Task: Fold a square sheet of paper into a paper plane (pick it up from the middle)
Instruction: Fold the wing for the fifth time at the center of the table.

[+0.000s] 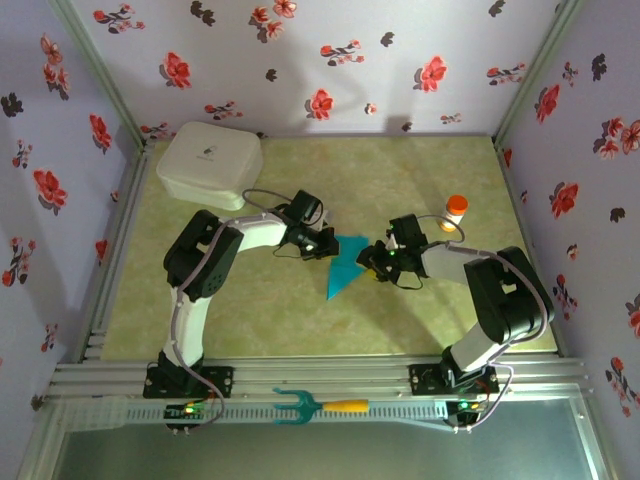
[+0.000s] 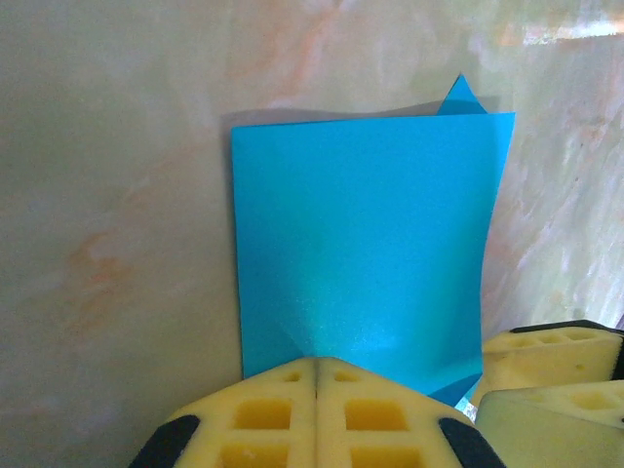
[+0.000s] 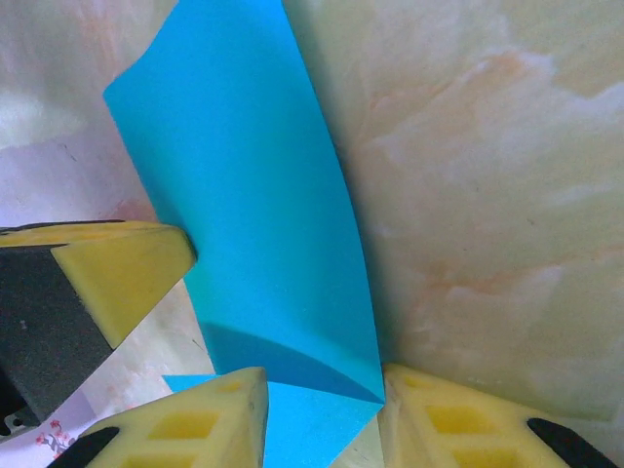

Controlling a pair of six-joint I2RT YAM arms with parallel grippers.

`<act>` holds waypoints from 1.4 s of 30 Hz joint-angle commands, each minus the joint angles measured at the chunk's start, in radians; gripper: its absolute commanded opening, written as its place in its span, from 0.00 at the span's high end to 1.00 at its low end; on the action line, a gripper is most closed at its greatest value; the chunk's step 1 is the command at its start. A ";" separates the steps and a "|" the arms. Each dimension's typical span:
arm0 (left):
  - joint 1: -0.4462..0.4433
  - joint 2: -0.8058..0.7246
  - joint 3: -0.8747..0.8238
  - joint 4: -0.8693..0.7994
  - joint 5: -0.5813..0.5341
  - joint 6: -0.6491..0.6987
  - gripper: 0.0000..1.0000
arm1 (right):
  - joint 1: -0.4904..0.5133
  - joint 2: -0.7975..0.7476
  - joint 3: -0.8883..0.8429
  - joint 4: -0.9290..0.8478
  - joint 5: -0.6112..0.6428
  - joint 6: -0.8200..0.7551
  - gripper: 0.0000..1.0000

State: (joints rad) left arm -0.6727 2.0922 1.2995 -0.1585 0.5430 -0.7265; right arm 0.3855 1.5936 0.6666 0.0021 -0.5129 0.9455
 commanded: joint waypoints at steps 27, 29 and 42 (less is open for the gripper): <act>-0.007 -0.022 -0.015 -0.024 -0.023 -0.005 1.00 | -0.078 0.145 0.140 0.051 -0.119 -0.180 0.71; -0.006 -0.023 -0.015 -0.023 -0.023 -0.005 1.00 | -0.084 0.147 0.137 0.057 -0.123 -0.182 0.72; -0.005 -0.023 0.002 -0.027 -0.018 -0.008 1.00 | -0.095 0.192 0.164 0.054 -0.186 -0.217 0.83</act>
State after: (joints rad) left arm -0.6727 2.0895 1.2942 -0.1513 0.5426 -0.7265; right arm 0.2989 1.7737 0.8055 0.0704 -0.6678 0.7506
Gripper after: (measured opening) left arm 0.060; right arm 0.177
